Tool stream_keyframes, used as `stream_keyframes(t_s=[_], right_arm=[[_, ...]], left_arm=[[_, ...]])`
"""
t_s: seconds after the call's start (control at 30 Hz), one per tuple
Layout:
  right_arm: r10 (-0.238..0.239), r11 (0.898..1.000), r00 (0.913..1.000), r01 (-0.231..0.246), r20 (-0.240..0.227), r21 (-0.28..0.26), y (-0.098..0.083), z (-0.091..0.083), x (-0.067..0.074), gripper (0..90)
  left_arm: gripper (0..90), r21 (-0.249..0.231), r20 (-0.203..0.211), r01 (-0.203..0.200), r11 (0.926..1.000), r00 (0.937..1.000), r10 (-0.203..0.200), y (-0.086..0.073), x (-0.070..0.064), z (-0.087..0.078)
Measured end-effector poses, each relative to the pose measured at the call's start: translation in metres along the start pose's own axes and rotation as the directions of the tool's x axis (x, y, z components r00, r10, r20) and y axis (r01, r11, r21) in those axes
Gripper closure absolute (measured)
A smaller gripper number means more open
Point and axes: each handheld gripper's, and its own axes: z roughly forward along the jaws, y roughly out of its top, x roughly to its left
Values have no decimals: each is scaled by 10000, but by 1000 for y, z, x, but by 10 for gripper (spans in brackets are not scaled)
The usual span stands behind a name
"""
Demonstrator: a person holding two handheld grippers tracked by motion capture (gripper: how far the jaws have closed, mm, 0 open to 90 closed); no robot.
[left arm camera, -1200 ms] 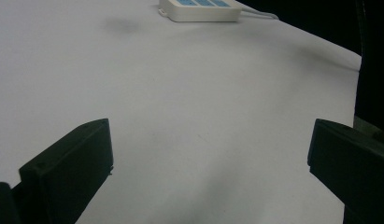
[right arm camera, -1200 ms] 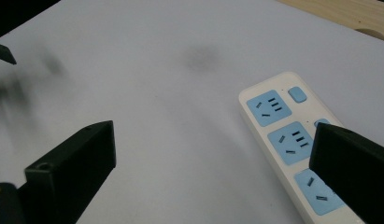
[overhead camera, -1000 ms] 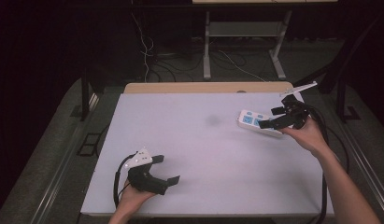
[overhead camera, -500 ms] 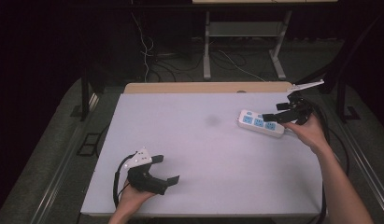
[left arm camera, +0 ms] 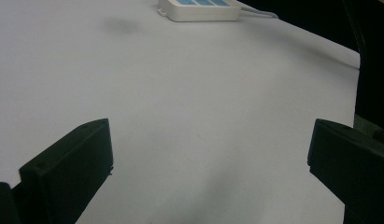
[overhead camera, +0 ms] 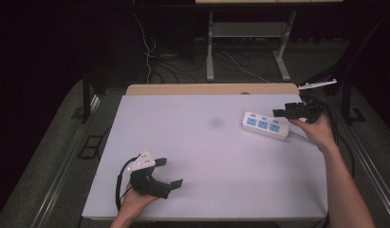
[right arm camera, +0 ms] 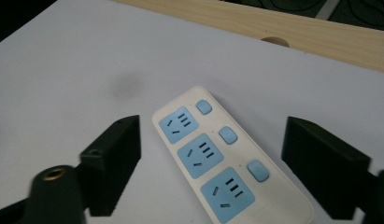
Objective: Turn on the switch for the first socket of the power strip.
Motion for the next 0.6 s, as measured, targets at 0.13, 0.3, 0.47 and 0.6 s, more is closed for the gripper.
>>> stream_keyframes(t_s=[0.13, 0.3, 0.47, 0.6], right_arm=[[24, 9999, 10000, -24, 55, 117, 1, 2, -4, 373], [105, 9994, 9996, -115, 279, 325, 3, 6, -12, 611], [219, 9984, 9991, -238, 376, 505, 1, 12, -18, 712], [350, 9955, 9983, -390, 476, 861, -3, 17, -25, 824]], left_arm=[[0, 14, 6, -10, 10000, 10000, 10, 0, 0, 0], [0, -32, 4, 45, 10000, 10000, -45, 0, 0, -1], [0, -66, 1, 6, 10000, 10000, -6, 0, 1, -1], [0, -91, 9, -3, 10000, 10000, 3, 0, 1, -1]])
